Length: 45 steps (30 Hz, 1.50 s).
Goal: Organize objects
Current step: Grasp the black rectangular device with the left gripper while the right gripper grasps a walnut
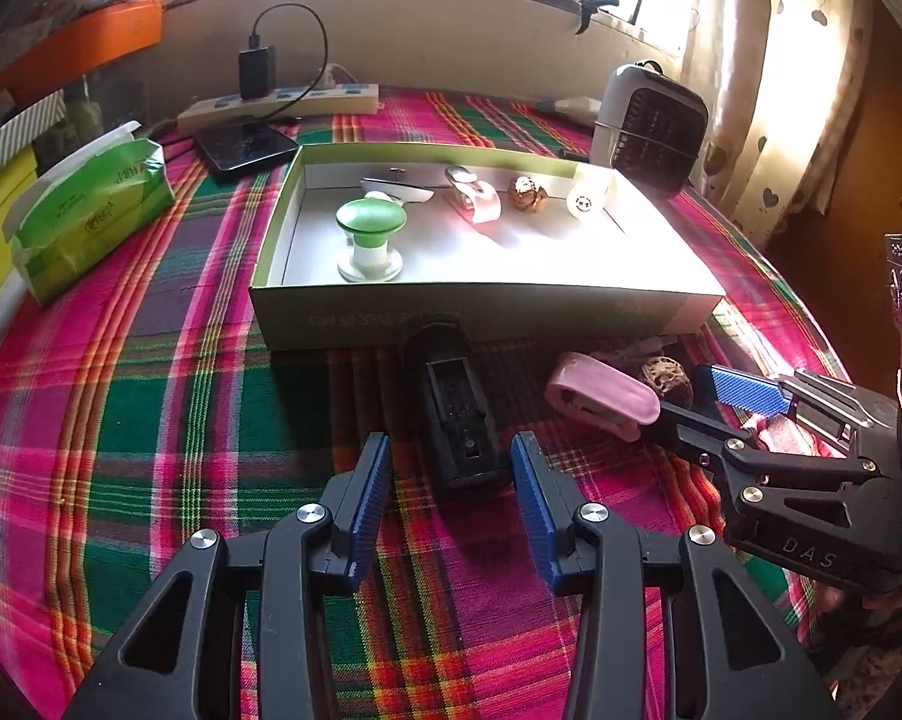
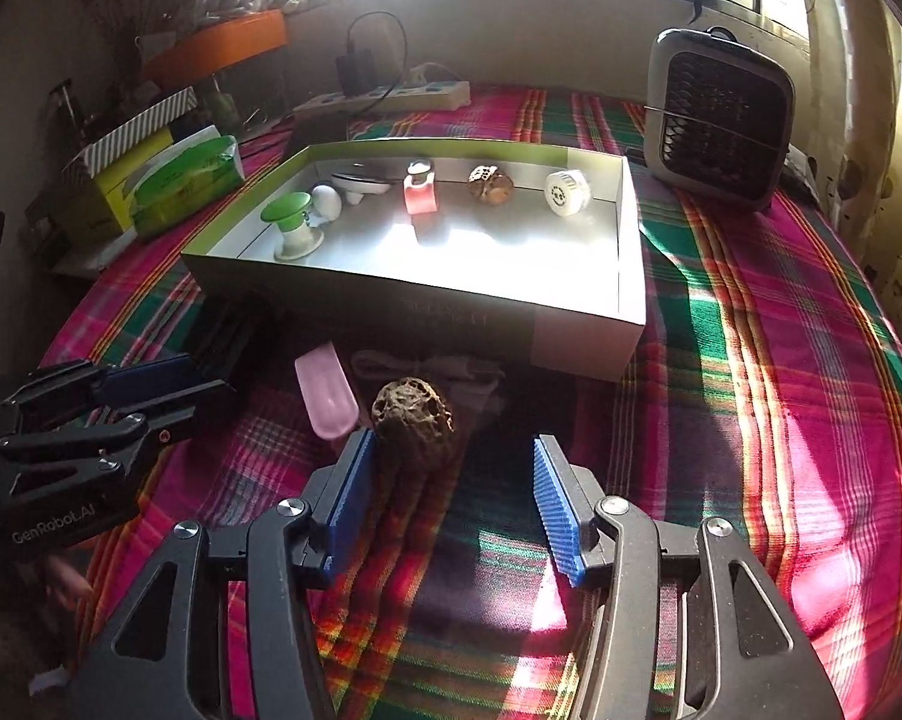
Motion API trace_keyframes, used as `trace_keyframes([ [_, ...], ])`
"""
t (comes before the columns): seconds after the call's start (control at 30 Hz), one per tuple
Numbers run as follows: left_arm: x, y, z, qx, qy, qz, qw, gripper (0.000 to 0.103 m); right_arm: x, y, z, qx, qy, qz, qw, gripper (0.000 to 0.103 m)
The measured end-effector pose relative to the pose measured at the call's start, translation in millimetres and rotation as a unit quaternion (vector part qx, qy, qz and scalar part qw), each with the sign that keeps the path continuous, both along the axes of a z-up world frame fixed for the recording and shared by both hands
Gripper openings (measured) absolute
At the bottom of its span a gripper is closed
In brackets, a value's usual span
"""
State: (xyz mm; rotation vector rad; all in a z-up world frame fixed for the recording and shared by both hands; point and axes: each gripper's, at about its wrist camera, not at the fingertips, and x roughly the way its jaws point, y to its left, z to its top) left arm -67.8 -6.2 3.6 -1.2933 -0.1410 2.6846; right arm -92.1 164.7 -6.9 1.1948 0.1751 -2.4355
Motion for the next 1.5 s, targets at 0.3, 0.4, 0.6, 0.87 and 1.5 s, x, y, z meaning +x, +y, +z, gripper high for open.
trace_keyframes([
  [0.3, -10, 0, 0, -0.014, -0.003, -0.001, 0.9999, 0.04, -5, -6, 0, 0.016, 0.005, 0.002, 1.0, 0.053],
  [0.4, -12, 1, -1, -0.024, -0.002, -0.001, 0.9997, 0.04, -5, -7, -1, 0.017, 0.006, -0.002, 1.0, 0.053],
  [0.6, -13, -2, -1, -0.02, 0.002, -0.009, 0.9998, 0.04, -3, -9, -1, 0.019, 0.008, -0.003, 1.0, 0.043],
  [0.87, -19, -7, 0, -0.009, -0.006, -0.014, 0.9998, 0.038, -2, -8, 0, 0.018, 0.008, -0.016, 1.0, 0.031],
  [1.5, -22, -9, -1, -0.026, -0.011, -0.025, 0.9993, 0.025, 7, 5, 0, -0.011, -0.002, -0.069, 0.998, 0.03],
])
